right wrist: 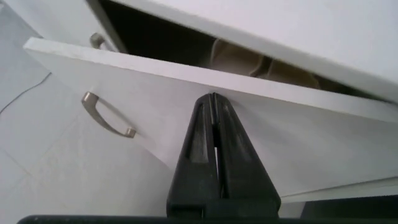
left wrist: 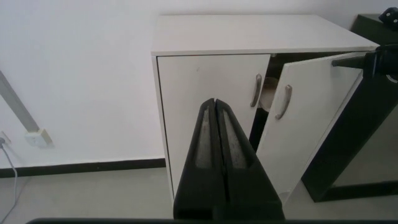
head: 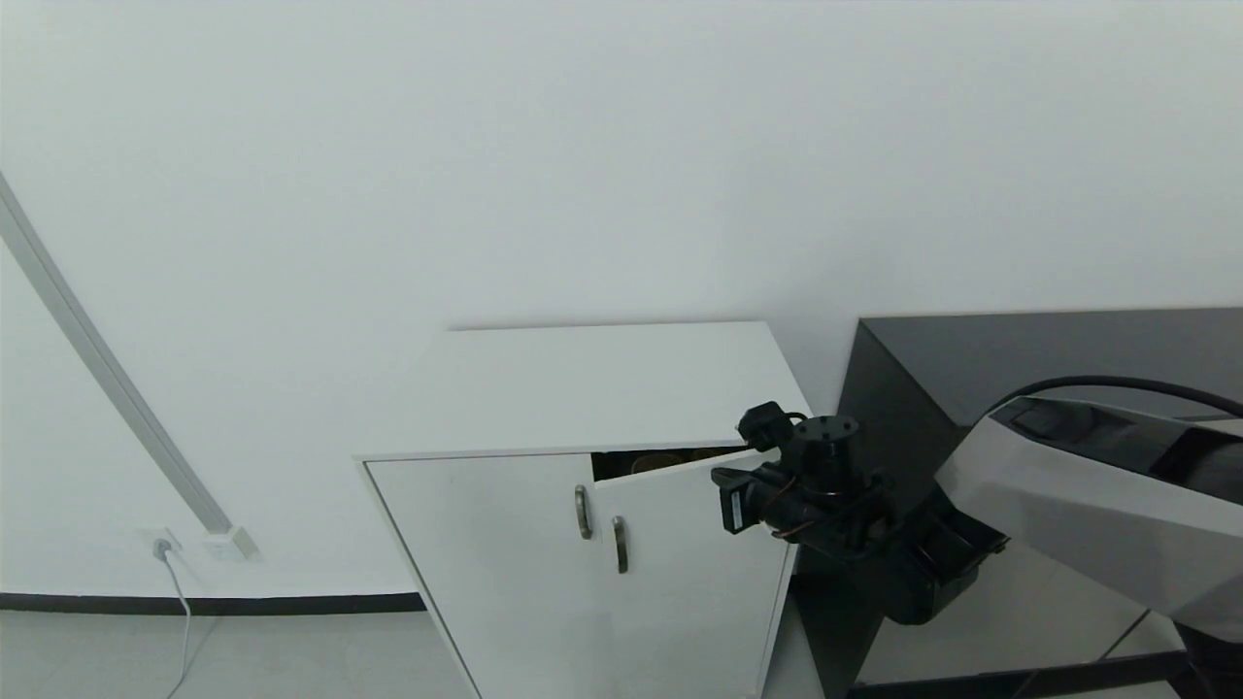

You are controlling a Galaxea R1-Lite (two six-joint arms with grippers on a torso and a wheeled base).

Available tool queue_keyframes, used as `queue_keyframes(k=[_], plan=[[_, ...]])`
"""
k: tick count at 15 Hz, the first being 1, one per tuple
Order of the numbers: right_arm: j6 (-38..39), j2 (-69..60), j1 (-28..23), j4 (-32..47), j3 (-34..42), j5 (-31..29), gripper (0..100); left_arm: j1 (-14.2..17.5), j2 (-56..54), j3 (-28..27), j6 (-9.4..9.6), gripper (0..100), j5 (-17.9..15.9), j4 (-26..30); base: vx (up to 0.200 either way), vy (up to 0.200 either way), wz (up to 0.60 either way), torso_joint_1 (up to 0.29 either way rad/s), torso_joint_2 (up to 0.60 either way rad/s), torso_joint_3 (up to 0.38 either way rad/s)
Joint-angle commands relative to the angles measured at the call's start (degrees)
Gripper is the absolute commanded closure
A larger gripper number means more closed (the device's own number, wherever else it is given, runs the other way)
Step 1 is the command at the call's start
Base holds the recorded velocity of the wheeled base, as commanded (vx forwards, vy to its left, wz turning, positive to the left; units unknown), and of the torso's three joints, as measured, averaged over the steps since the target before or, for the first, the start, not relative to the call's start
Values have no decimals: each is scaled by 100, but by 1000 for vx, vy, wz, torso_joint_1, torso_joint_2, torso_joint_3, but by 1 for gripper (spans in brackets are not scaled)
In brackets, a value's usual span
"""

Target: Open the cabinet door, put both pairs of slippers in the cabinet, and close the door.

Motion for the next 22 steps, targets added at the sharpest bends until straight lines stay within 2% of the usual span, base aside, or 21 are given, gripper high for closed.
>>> queue_keyframes(k=[1,6,22], plan=[[0,176,-34,105,-256,4,100,0,7,0,-2,100,1,-1,0,0,0,0,0,0],[0,255,-157,255,-529,4,100,0,7,0,-2,100,1,-1,0,0,0,0,0,0],[-9,308,-175,263,-660,4,100,0,7,0,-2,100,1,-1,0,0,0,0,0,0]])
